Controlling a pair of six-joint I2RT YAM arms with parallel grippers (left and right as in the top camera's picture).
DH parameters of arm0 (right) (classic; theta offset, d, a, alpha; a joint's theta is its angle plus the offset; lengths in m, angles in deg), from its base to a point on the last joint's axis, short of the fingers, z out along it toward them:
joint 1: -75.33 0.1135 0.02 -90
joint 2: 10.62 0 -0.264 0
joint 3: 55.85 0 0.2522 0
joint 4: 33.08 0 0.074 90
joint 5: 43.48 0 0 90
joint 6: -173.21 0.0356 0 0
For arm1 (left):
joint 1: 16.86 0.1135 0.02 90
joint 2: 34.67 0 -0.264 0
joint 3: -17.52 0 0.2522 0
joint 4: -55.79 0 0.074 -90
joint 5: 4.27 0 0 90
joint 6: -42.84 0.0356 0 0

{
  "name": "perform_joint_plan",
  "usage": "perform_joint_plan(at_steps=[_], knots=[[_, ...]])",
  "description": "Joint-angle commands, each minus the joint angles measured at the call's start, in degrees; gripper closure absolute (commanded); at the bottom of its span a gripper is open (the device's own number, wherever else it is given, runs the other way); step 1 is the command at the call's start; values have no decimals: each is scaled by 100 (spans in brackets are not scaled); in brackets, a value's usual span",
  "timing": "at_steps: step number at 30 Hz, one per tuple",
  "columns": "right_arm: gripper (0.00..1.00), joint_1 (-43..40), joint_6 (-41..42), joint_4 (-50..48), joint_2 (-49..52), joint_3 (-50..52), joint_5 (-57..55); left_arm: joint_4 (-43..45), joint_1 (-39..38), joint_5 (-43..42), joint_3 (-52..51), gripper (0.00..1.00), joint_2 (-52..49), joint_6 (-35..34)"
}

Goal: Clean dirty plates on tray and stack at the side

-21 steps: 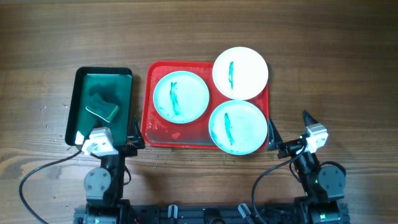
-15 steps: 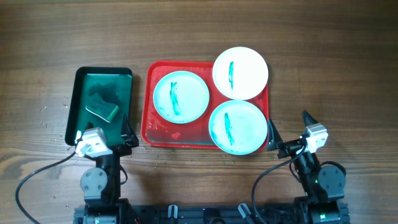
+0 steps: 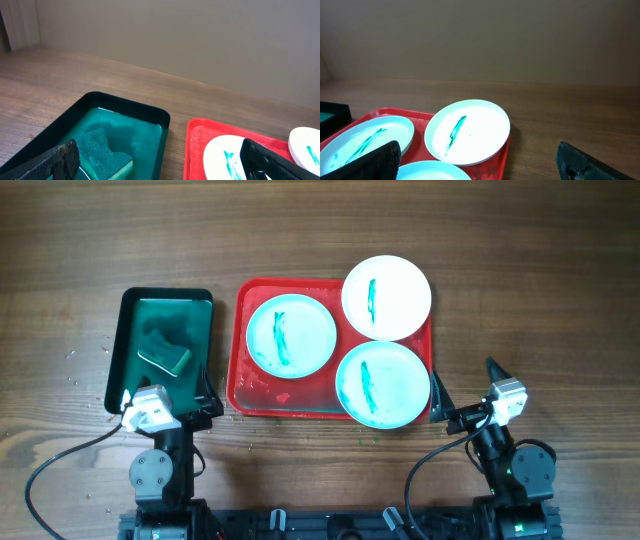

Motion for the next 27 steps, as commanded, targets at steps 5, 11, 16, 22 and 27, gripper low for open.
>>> perform_joint_plan(at_steps=[5, 11, 16, 22, 27], knots=[[0, 17, 46, -28, 24, 7, 70, 17, 31, -50, -33, 0, -2, 94], [0, 17, 66, -33, 24, 7, 96, 17, 31, -50, -33, 0, -2, 94], [0, 17, 214, -212, 24, 7, 160, 17, 31, -50, -33, 0, -2, 94], [0, 17, 348, -332, 24, 4, 157, 20, 31, -50, -33, 0, -2, 94], [0, 17, 350, -505, 39, 4, 157, 15, 31, -46, -31, 0, -2, 96]])
